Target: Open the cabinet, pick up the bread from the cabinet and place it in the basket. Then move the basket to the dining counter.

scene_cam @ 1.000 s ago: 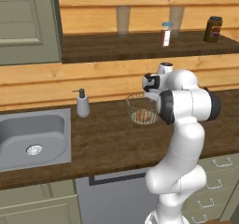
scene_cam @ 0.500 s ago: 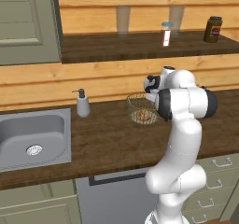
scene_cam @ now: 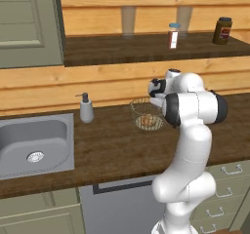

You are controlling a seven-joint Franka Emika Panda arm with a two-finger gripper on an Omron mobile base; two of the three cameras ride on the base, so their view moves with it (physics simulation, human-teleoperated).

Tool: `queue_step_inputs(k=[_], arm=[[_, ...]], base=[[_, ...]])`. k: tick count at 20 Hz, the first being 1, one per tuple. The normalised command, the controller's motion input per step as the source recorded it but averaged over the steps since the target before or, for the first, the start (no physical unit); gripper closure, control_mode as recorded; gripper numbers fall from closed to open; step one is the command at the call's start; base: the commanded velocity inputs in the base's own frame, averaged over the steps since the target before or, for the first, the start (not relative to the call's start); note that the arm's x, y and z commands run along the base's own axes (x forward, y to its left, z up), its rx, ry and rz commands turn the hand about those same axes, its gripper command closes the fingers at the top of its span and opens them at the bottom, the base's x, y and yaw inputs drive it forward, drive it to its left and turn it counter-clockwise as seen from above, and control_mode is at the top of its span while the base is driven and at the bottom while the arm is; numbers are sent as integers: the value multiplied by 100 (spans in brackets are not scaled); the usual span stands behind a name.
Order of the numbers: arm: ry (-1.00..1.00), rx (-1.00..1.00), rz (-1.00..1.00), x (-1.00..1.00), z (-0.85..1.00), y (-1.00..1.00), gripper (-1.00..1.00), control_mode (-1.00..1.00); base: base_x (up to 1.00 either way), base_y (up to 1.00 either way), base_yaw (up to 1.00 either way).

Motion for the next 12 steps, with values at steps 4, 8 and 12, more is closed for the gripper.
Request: queue_step_inputs(k=[4, 8, 12], arm=[[0, 0, -3, -19, -33, 39, 100, -100], [0, 1, -16, -37, -5, 7, 100, -100], [-7, 2, -29, -53, 27, -3, 100, -100]], base=[[0, 0, 0], [0, 0, 0], [0, 0, 0]])
